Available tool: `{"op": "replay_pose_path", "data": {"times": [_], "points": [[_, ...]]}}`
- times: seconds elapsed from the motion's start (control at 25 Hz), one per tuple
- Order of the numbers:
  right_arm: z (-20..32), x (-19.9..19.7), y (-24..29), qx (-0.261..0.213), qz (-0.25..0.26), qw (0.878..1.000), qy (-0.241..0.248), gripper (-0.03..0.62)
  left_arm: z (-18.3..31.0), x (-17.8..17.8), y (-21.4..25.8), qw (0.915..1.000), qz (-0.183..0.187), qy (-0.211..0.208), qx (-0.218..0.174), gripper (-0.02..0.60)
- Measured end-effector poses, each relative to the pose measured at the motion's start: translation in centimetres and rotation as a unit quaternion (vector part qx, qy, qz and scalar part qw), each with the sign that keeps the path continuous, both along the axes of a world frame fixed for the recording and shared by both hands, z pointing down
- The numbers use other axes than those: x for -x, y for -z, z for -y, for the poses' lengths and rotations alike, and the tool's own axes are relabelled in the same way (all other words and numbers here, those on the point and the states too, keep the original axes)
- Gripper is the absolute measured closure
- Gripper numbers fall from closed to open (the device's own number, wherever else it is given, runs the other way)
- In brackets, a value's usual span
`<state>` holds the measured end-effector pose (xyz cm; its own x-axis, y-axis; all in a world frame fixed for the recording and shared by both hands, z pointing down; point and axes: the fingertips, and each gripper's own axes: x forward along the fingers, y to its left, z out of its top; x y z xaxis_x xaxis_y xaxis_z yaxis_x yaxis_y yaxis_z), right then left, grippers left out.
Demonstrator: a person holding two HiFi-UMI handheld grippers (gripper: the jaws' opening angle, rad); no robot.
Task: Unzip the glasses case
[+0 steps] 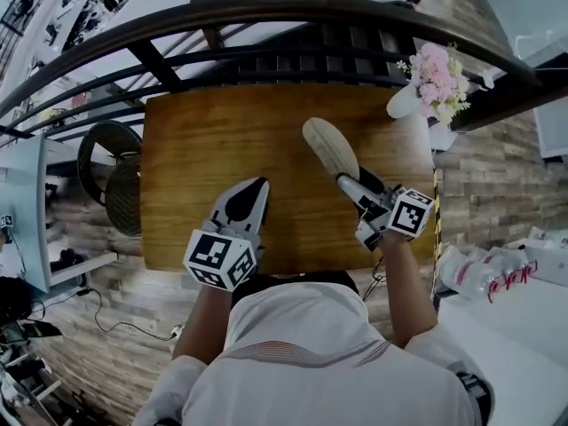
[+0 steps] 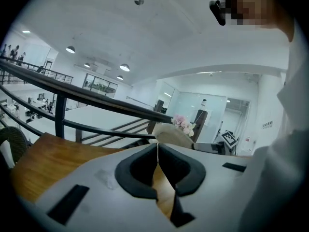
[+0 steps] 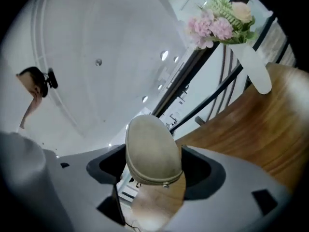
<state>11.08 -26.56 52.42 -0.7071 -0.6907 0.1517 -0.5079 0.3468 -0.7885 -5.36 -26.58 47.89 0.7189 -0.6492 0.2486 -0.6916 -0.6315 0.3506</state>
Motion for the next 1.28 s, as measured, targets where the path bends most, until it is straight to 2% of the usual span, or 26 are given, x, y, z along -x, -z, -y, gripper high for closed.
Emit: {"op": "replay_pose_path", "data": {"times": [0.12,0.28,0.32,0.36,0.4,0.44,0.56,0.72,0.88,0.96,1.0,1.28], "points": [[-1.5,0.1,4.0,-0.022,0.035,0.999,-0.005,0.189,-0.1,-1.1,2.0,0.9978,-0.054,-0.037,-0.011,0.561],[-3.3,0.8,8.1,-0.049,0.042,0.998,0.006,0.189,-1.2,-2.5,5.7,0.9848,-0.131,-0.109,-0.032,0.558],[-3.7,1.2,9.0,-0.054,0.053,0.997,0.016,0.189,-1.7,-2.7,6.7,0.9793,-0.149,-0.131,-0.039,0.537],[-4.2,1.7,10.1,-0.059,0.074,0.995,0.031,0.189,-2.3,-3.0,7.7,0.9726,-0.166,-0.156,-0.046,0.442],[-4.6,2.2,11.1,-0.062,0.104,0.991,0.049,0.189,-2.9,-3.2,8.6,0.9651,-0.18,-0.182,-0.055,0.373],[-5.1,2.7,12.0,-0.065,0.137,0.986,0.068,0.189,-3.4,-3.3,9.4,0.9577,-0.189,-0.206,-0.066,0.341],[-6.6,4.3,14.4,-0.077,0.211,0.966,0.128,0.187,-4.7,-3.4,11.4,0.9396,-0.207,-0.254,-0.099,0.293],[-9.0,6.3,16.1,-0.077,0.262,0.94,0.205,0.189,-5.9,-3.9,13.7,0.9127,-0.258,-0.302,-0.097,0.276],[-10.6,8.0,17.1,-0.065,0.324,0.903,0.274,0.187,-7.9,-4.5,15.5,0.8861,-0.255,-0.37,-0.116,0.267],[-11.1,8.6,17.3,-0.056,0.34,0.892,0.294,0.187,-9.2,-5.0,16.4,0.8698,-0.257,-0.403,-0.122,0.265],[-11.3,8.8,17.3,-0.053,0.342,0.888,0.302,0.187,-9.7,-5.3,16.7,0.8648,-0.256,-0.414,-0.125,0.265],[-13.1,10.1,17.9,-0.053,0.341,0.865,0.364,0.192,-10.5,-6.2,16.8,0.8543,-0.254,-0.436,-0.123,0.259]]}}
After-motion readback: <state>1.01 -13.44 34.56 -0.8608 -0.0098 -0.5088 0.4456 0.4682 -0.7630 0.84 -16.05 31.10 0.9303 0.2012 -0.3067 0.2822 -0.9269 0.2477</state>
